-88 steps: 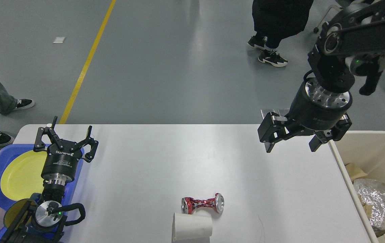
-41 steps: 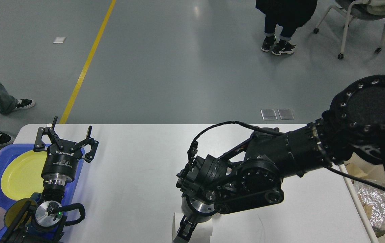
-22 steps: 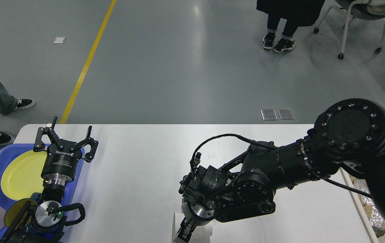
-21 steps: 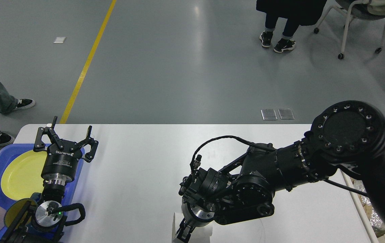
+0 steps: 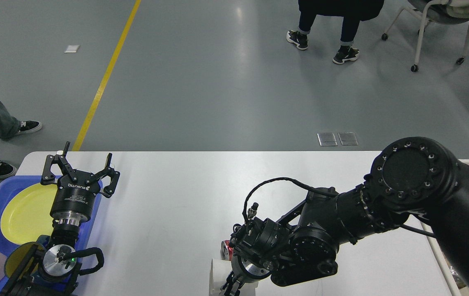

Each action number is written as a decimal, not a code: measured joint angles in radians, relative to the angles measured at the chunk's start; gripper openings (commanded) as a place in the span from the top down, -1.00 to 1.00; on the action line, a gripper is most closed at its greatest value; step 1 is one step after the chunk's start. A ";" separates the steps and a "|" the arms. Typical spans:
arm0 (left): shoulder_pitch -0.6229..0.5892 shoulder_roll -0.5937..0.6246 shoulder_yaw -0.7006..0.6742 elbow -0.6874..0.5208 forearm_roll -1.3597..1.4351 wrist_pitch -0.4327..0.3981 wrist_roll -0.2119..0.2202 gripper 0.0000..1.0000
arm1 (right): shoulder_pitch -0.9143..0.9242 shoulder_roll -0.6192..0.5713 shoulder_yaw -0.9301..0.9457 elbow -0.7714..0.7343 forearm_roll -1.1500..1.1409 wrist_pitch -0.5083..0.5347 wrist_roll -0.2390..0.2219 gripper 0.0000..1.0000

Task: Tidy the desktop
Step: 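Lower the right gripper and grasp the white cup beside the can, then lift the white cup and carry it to the white bin, then release the cup into the bin with the right gripper, then raise the right gripper and move it over the red can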

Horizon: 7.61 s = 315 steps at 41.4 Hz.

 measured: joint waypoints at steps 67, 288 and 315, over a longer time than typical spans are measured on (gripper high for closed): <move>0.000 0.000 0.000 0.000 0.000 0.000 0.000 -0.94 | -0.100 0.001 -0.049 -0.096 0.008 -0.092 -0.003 0.84; 0.000 0.000 0.000 0.000 0.000 0.000 0.002 -0.94 | 0.640 -0.460 -0.558 -0.153 1.091 0.611 -0.018 -1.00; 0.000 0.000 0.000 0.000 0.000 0.000 0.000 -0.94 | 1.064 -0.427 -0.556 0.255 1.164 0.605 -0.009 -1.00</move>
